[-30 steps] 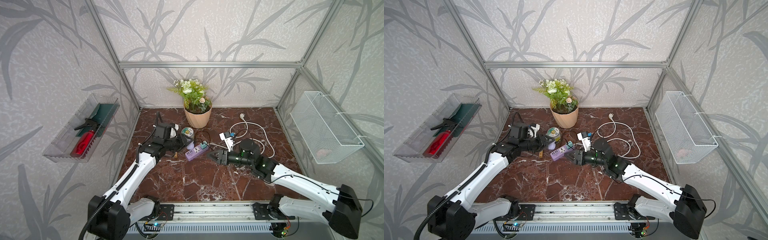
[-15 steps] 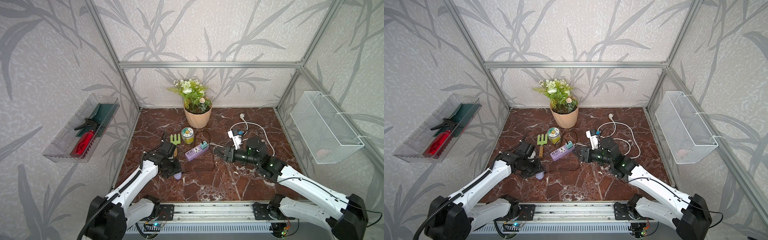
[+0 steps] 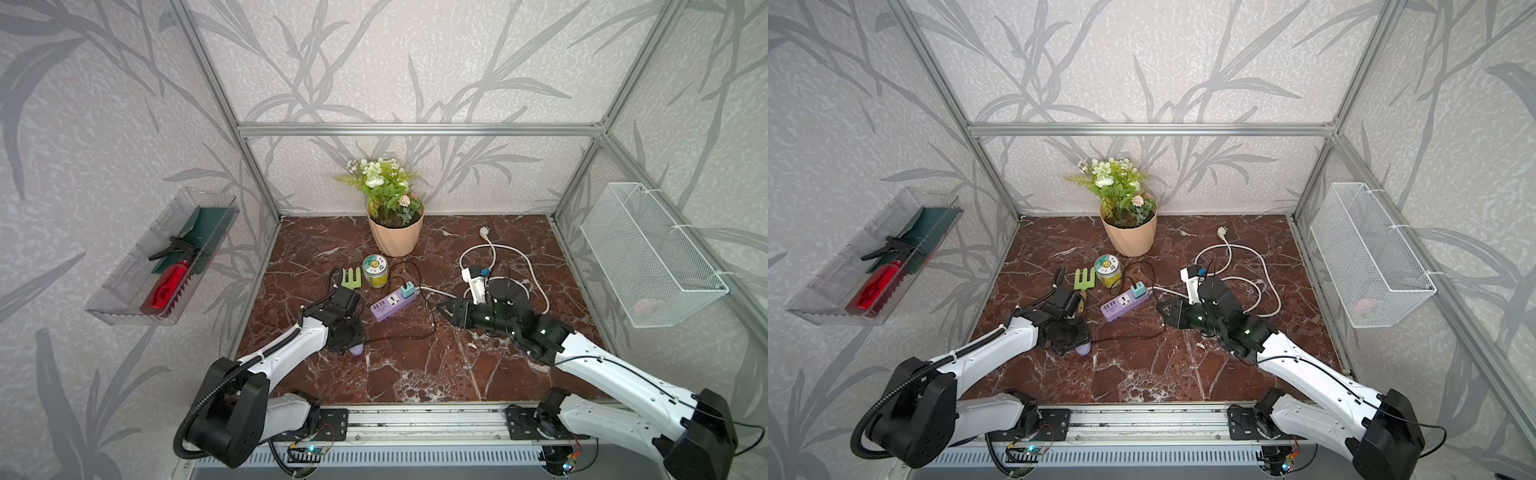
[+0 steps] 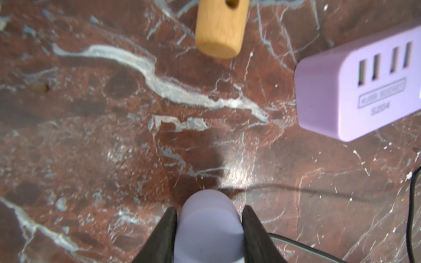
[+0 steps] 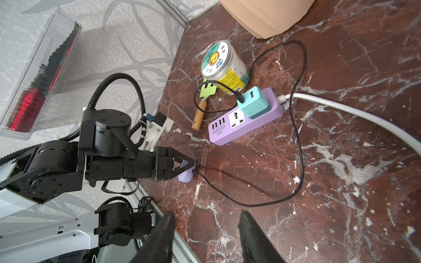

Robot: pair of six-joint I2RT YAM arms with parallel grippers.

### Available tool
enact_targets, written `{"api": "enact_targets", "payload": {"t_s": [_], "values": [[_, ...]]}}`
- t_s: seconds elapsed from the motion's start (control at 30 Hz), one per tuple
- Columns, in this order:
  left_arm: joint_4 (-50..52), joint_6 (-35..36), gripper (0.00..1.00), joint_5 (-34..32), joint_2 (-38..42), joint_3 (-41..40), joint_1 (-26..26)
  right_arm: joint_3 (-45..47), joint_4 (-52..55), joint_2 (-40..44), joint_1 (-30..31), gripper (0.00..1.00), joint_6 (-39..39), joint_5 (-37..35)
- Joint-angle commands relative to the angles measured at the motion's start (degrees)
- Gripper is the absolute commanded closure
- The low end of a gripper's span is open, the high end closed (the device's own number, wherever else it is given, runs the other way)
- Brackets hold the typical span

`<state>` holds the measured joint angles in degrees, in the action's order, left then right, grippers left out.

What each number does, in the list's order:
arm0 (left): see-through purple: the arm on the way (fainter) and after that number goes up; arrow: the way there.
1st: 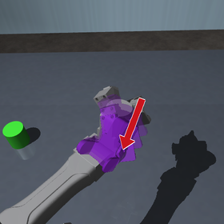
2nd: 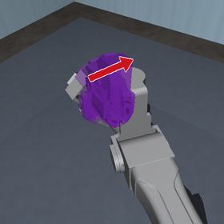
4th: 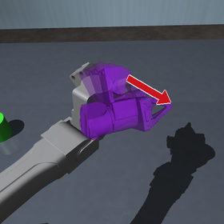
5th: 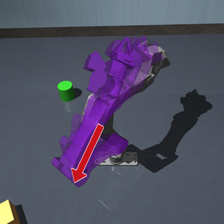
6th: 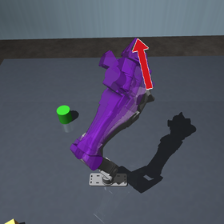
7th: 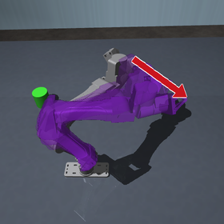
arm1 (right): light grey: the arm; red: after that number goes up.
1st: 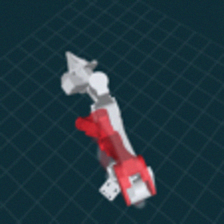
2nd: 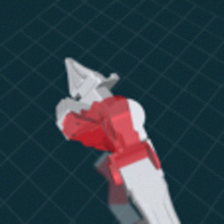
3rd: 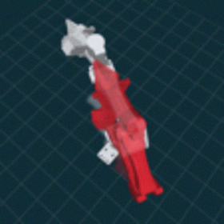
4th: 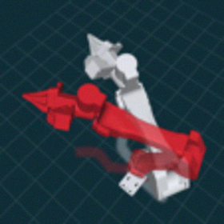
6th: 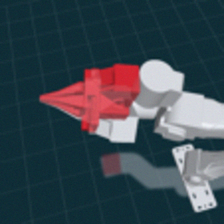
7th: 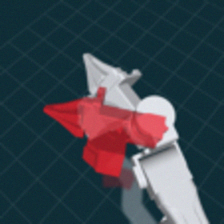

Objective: Charge the bluetooth headset
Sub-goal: Place the bluetooth headset at the center of the board, then reset both arms

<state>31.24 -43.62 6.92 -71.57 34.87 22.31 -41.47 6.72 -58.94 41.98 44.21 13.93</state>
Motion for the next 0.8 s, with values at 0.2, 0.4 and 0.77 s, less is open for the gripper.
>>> {"api": "enact_targets", "payload": {"t_s": [0.2, 0.4, 0.77], "values": [[-5.5, -0.9, 0.66, -4.0, -2.2, -1.3, 0.3, 1.8, -1.7, -1.4, -1.4, 0.42, -0.9, -0.6], [-2.8, -1.5, 0.21, -4.0, 0.3, 0.1, 0.3, 1.4, 1.7, -0.9, -2.8, 0.36, -3.0, -1.8], [7.4, 5.4, 0.01, -27.1, 17.8, 13.1, -2.8, -9.5, 19.3, -4.7, -18.8, 0.01, -23.4, -20.0]]}}
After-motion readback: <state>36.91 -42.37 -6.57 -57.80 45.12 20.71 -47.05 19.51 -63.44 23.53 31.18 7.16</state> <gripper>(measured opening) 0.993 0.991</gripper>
